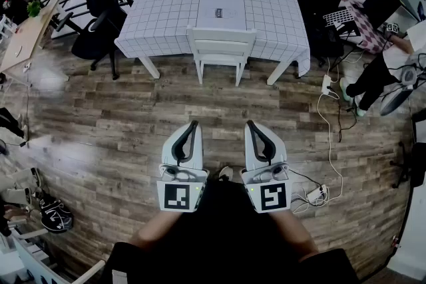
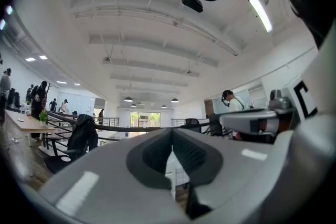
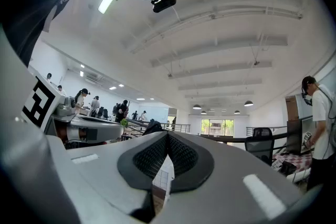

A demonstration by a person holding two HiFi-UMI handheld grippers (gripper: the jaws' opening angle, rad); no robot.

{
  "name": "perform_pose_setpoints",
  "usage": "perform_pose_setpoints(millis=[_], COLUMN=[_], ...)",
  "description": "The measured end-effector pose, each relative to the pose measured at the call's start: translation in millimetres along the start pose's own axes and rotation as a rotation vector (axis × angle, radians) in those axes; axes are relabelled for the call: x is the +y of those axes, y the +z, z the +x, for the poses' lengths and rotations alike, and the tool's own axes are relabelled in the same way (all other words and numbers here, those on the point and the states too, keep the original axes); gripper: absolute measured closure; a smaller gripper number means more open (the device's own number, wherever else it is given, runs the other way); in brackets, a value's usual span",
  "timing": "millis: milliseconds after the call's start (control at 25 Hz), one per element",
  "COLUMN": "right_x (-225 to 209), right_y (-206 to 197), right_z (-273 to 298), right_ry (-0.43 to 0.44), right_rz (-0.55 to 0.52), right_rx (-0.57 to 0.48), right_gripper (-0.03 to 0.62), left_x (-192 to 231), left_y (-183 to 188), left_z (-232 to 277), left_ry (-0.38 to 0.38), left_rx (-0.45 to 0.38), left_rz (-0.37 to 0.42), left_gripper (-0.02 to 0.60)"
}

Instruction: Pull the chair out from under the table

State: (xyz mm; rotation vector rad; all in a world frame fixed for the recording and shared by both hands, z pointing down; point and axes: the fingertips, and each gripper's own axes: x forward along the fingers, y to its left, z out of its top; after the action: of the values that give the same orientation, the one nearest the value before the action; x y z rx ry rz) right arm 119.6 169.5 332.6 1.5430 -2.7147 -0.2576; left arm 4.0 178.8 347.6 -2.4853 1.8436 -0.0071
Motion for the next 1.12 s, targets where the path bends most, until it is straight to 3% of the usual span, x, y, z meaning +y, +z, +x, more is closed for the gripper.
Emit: perform_pose_setpoints(millis=[160,560,840,1120], right_x=[1.9,-5.3,-24.6,-56.1], right_y=[-0.6,-0.5,4.4,-12.4], right_z=[-9.6,-41.3,-55.1,-24.7], right_ry=[-0.005,-0.084,-0.087,-0.109], right_rz=[0.002,0.086,0.116,0.099], right_rx=[0.001,0.011,0.025,0.060], right_gripper=[0.599,0.597,0.599,0.598], left_x=[-1.5,8.6,-8.5,-6.4], left_y=[-0.5,16.6,31.3,21.5], left_z=[-8.8,-37.7,-29.8,18.4], left_ry=[0.017,0.054,0.058,0.023], left_rx=[-0.004,-0.053,-0.024,-0.022], left_rz=[-0.015,0.046,0.069,0.054], left_gripper=[0.572,0.572,0.572,0.572])
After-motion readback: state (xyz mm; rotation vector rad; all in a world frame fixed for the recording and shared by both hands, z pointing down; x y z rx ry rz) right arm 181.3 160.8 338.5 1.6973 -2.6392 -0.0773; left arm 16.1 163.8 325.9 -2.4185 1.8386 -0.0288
